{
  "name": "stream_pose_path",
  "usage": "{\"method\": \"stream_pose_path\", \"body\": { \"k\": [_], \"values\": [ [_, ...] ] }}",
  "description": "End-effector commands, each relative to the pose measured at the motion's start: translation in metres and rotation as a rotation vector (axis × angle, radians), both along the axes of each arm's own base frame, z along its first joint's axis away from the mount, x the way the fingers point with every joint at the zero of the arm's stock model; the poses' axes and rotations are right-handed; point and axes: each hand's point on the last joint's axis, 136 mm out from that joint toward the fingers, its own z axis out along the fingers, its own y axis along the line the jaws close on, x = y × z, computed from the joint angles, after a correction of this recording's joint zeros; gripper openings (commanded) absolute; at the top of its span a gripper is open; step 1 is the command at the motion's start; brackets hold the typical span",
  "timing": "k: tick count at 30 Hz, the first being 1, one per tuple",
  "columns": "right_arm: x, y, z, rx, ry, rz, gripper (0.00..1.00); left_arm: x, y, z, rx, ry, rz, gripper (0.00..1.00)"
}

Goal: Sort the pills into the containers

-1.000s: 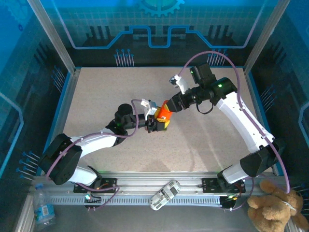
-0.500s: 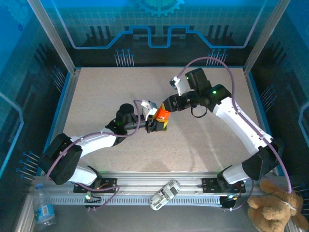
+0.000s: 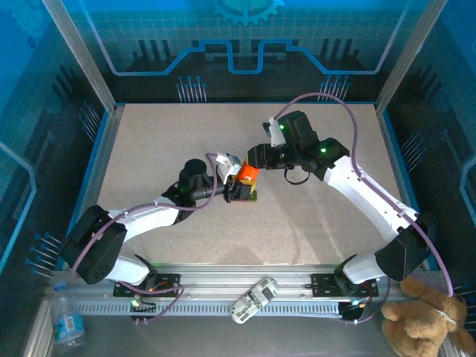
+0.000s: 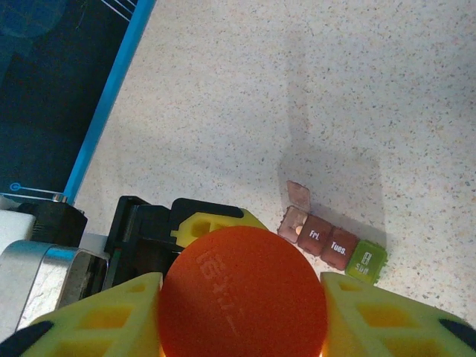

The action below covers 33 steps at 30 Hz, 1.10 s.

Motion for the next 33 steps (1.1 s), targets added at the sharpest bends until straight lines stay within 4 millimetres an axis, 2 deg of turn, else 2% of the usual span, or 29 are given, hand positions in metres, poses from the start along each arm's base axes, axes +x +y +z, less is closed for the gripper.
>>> {"method": "stream_pose_path", "body": {
  "k": [1,5,9,13,17,21,33],
  "values": [
    [-0.004,0.001,0.003,0.013,0.039,0.018,0.56,-0.003,-0.009,0.063,-0.125,-0.223,-0.04,0.0],
    [-0.006,-0.015,0.036,0.092,-0.015,0.035,0.74,-0.005,-0.008,0.059,-0.124,-0.212,-0.042,0.0],
    [-0.024,-0.03,0.066,0.136,-0.078,0.096,0.84,-0.007,-0.01,0.056,-0.128,-0.194,-0.062,0.0],
    [-0.037,-0.04,0.083,0.133,-0.142,0.159,0.87,-0.011,-0.012,0.056,-0.135,-0.179,-0.091,0.0],
    [-0.045,-0.044,0.084,0.058,-0.188,0.26,0.87,-0.017,-0.016,0.058,-0.156,-0.141,-0.156,0.0],
    [-0.046,-0.042,0.074,-0.018,-0.192,0.365,0.87,-0.022,-0.019,0.061,-0.177,-0.102,-0.212,0.0],
    [-0.038,-0.023,0.053,-0.076,-0.141,0.446,0.83,-0.024,-0.021,0.06,-0.176,-0.077,-0.239,0.0]
  ]
}}
